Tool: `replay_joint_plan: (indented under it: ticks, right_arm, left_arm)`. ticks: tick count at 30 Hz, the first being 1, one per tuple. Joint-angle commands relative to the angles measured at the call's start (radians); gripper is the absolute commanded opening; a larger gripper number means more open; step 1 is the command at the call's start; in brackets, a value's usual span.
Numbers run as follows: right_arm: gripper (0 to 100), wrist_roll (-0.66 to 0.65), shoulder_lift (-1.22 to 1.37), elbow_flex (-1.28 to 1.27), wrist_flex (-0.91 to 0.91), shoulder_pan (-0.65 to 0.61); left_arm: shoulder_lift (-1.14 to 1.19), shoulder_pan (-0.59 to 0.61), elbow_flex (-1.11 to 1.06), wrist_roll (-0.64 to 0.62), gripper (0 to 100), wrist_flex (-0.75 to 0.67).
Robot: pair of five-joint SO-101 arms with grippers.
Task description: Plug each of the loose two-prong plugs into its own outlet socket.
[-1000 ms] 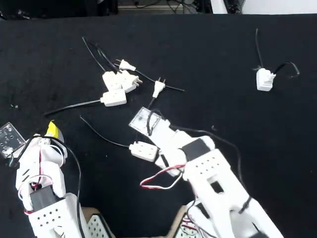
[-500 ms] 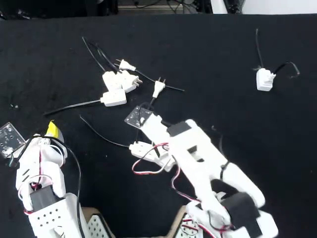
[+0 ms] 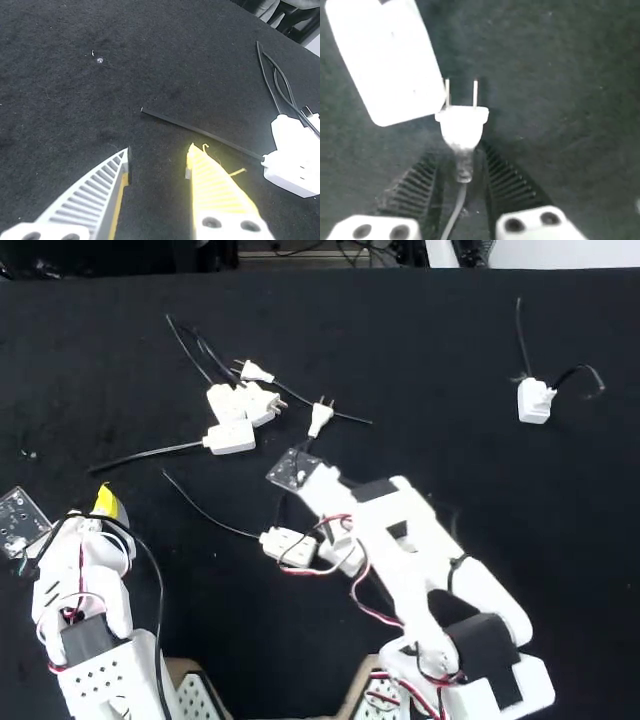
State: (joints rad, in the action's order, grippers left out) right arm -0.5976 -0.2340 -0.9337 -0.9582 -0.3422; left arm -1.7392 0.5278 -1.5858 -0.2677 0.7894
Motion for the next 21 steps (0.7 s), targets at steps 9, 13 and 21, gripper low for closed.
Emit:
replay_joint_plan:
  ticks: [9,13,21]
  right_arm:
    - [1.0,-0.014,-0.619,0.282,-0.407,0.012]
    - [1.0,0.008,-0.684,0.223,-0.325,-0.184]
    - [1.1,0.152,-0.415,0.091,0.098,-0.388]
  left_arm:
    - [-0.009,-0.067,0.047,0.000,19,-0.020]
    - [-0.009,-0.085,0.054,0.000,19,-0.014]
    - [-0.009,-0.160,0.056,0.075,19,-0.009]
